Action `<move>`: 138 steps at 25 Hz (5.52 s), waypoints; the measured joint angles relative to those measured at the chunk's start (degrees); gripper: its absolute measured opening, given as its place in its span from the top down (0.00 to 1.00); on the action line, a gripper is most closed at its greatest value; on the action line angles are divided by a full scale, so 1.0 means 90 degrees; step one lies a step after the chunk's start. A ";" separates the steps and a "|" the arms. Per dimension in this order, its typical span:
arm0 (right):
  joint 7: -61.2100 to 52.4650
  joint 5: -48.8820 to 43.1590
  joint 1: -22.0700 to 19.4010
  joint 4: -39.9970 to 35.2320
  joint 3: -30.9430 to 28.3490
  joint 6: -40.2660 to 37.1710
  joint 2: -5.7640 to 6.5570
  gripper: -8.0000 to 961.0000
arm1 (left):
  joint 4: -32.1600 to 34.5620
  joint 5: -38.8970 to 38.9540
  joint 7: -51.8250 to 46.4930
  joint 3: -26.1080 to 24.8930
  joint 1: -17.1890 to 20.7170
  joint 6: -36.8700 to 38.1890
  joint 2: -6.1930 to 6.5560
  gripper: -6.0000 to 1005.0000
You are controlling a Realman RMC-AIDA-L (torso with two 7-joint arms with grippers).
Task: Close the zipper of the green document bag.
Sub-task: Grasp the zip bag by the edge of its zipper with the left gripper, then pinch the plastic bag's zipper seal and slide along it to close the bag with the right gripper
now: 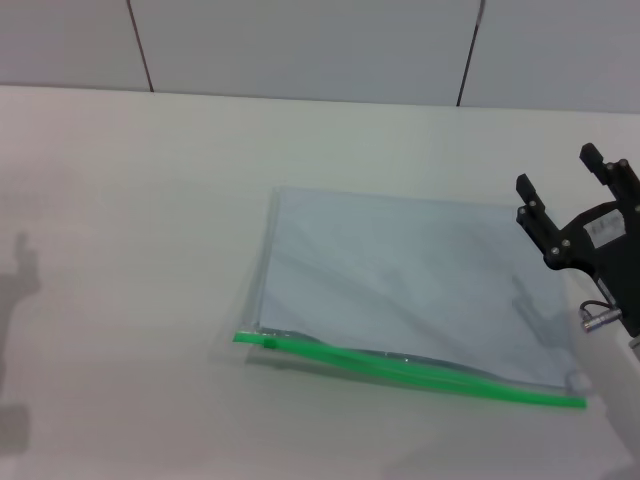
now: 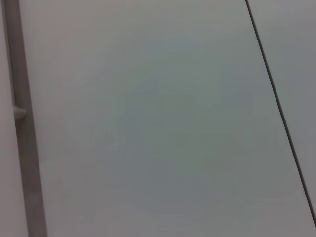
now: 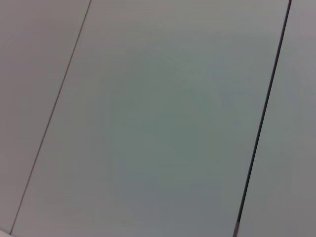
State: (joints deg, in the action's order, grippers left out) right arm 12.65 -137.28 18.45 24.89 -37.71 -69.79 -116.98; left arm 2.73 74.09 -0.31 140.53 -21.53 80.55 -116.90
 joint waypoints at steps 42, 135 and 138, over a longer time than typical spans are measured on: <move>-0.0010 0.0000 0.0069 -0.0039 0.0010 0.0000 0.0000 0.24 | 0.0497 -0.4652 0.2500 0.0186 0.0374 -0.0015 -0.0029 0.55; -0.0010 -0.0221 0.0642 -0.0045 0.1139 -0.0010 0.0033 0.24 | 0.0683 -0.6635 0.5350 0.0109 -0.0394 -0.1965 -0.0065 0.94; -0.0010 -0.0650 0.0876 -0.0061 0.1579 0.0005 0.0032 0.24 | 0.0683 -0.6633 0.5413 0.0107 -0.0391 -0.1967 -0.0063 0.94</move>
State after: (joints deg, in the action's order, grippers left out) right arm 12.57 -143.13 26.33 24.34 -23.50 -69.74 -116.70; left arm 8.88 14.40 48.41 141.50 -25.05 62.84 -117.46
